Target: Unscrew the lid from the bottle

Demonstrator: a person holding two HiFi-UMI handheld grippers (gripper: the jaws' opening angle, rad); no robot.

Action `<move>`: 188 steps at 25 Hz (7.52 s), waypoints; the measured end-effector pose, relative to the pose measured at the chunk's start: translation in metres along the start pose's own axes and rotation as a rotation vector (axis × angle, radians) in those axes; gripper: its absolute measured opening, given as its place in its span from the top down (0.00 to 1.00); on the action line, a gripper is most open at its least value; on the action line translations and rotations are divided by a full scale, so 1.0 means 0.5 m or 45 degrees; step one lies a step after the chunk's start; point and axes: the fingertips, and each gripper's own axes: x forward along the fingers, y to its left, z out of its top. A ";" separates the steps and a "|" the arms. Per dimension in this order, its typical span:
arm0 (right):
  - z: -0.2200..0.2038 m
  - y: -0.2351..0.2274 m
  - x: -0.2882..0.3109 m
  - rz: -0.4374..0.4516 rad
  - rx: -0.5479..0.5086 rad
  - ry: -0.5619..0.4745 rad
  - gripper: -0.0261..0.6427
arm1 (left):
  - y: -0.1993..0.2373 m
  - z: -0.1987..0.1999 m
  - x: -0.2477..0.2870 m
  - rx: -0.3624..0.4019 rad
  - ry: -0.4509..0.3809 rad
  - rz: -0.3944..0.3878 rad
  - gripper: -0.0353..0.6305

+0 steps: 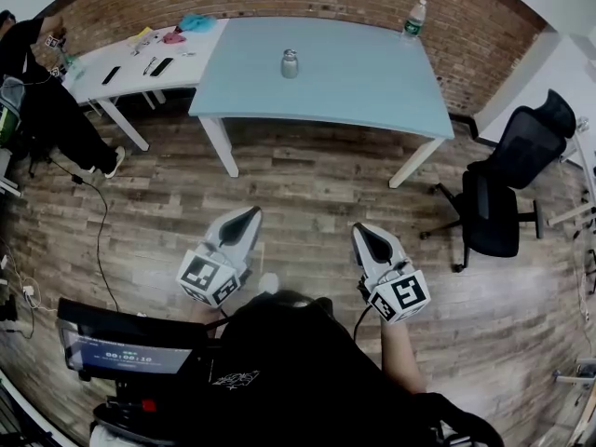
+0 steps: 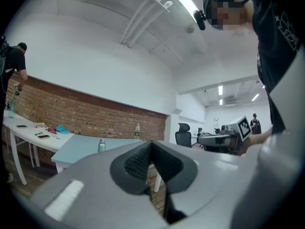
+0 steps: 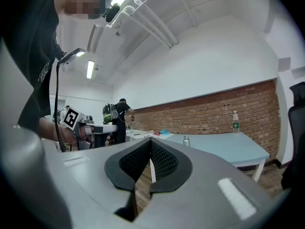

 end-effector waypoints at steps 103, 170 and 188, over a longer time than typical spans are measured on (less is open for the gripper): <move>0.062 -0.253 0.345 0.029 0.031 -0.006 0.96 | 0.292 0.058 0.345 0.044 0.003 -0.039 0.95; 0.076 -0.342 0.638 0.022 0.056 0.054 0.96 | 0.579 0.061 0.501 -0.017 0.022 -0.082 0.95; 0.081 -0.311 0.703 -0.011 0.049 0.027 0.96 | 0.654 0.049 0.484 -0.069 0.015 -0.126 0.95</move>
